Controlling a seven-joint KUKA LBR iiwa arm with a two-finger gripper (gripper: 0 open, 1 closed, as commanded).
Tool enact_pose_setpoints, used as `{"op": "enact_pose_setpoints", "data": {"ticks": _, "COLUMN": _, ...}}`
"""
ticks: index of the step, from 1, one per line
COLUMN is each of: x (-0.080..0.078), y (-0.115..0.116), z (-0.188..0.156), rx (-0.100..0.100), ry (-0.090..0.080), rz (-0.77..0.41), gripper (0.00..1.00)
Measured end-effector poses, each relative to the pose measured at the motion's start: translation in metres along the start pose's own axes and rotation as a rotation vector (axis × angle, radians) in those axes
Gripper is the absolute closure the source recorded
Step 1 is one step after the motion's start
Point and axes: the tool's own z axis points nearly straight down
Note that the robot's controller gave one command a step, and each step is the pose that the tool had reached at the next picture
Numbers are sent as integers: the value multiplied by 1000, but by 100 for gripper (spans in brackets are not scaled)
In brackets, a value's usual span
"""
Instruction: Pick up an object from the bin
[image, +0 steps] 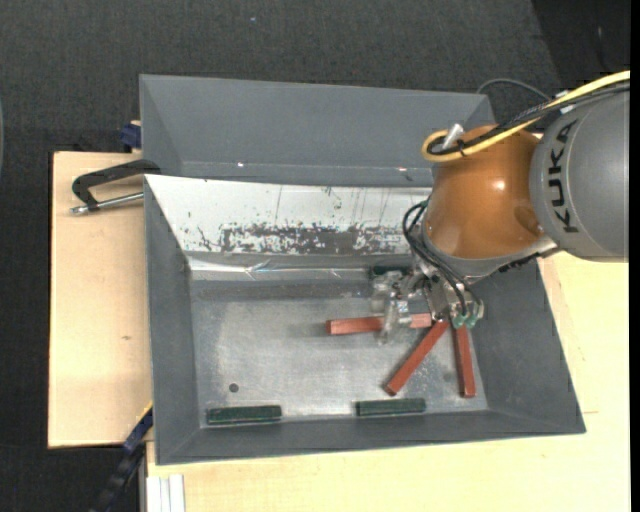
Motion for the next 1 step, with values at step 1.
{"op": "enact_pose_setpoints", "data": {"ticks": 1, "x": -1, "y": 0, "z": -12, "rx": 0, "ry": -2, "rz": 0, "gripper": 100}}
